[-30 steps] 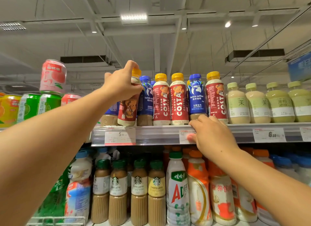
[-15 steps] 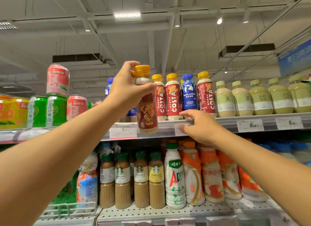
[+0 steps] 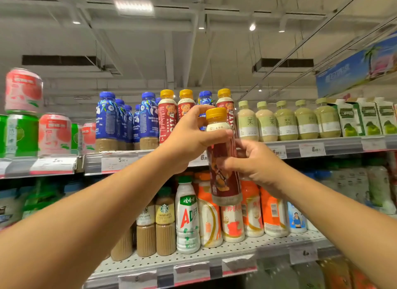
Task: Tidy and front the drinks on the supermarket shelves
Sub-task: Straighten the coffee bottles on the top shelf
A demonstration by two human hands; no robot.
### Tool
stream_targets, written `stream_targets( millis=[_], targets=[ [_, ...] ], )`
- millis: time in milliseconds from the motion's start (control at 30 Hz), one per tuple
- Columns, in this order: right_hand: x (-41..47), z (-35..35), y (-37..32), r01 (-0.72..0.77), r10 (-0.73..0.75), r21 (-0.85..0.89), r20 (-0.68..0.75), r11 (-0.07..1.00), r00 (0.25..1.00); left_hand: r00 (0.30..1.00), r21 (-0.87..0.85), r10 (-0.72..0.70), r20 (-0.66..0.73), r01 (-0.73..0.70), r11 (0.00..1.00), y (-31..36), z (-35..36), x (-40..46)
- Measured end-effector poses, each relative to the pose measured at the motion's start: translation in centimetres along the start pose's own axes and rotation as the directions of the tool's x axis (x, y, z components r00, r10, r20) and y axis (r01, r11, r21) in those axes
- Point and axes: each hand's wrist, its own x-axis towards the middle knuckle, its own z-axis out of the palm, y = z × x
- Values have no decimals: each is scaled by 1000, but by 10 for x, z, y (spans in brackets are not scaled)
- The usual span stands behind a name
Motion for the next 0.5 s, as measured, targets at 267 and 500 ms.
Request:
stream_targets(
  millis=[267, 500],
  targets=[
    [-14, -30, 22, -14, 15, 21, -36, 1000, 999, 1000, 143, -6, -11, 7, 990, -15, 5, 33],
    [-3, -63, 40, -38, 40, 31, -71, 999, 997, 966, 797, 226, -127, -36, 602, -25, -27, 110]
  ],
)
